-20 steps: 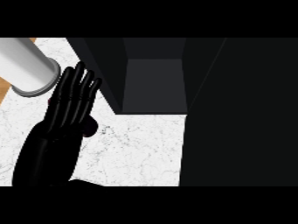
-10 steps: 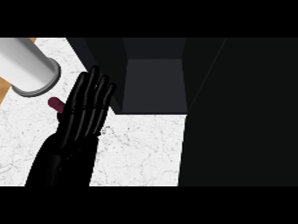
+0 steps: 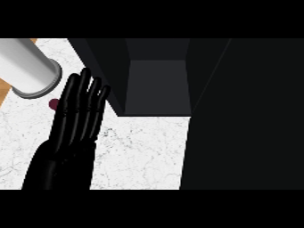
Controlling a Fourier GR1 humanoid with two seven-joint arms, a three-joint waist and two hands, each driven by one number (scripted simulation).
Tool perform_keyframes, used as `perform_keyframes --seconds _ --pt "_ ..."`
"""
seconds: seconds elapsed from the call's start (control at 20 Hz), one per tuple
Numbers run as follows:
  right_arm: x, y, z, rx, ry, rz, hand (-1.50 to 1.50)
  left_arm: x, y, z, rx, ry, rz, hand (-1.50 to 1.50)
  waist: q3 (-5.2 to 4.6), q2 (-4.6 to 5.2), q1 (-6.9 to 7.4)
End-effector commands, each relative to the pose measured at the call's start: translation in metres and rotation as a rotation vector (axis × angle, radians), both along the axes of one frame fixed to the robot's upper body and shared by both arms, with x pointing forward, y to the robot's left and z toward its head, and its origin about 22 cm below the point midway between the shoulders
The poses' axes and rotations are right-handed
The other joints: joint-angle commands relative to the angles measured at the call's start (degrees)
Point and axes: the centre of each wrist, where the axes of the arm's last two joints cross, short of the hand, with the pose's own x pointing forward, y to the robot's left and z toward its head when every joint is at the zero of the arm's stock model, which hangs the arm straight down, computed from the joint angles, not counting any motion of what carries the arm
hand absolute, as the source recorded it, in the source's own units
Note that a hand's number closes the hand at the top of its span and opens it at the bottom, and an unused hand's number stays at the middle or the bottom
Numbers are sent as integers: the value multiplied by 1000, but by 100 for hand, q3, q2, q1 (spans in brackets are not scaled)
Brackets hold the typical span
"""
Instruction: Pick up the wine, place it into the cabinet and close the cabinet
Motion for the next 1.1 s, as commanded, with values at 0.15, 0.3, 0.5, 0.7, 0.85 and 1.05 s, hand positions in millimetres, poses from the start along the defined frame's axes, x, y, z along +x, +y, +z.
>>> perform_keyframes --seconds 0.15,0.3,0.5,0.7,0.85,1.05 --pt "-22 3 9 33 -18 23 -150 16 31 -2 -43 68 74 -150 -2 4 -15" --pt "-28 -7 25 30 -34 23 -150 6 46 -18 -15 55 116 -150 -4 -2 1" --pt "-4 -12 10 11 -18 26 -150 18 58 -19 -1 39 179 -150 1 6 3" --pt "-16 6 8 29 -32 29 -150 18 89 -30 9 62 263 -150 -1 2 3" --pt "-22 -4 17 27 -26 36 -150 38 101 -52 -5 80 302 -150 -4 8 -23" --pt "-19 -2 13 28 -21 49 -150 50 127 -64 5 104 323 -150 -2 9 -22"
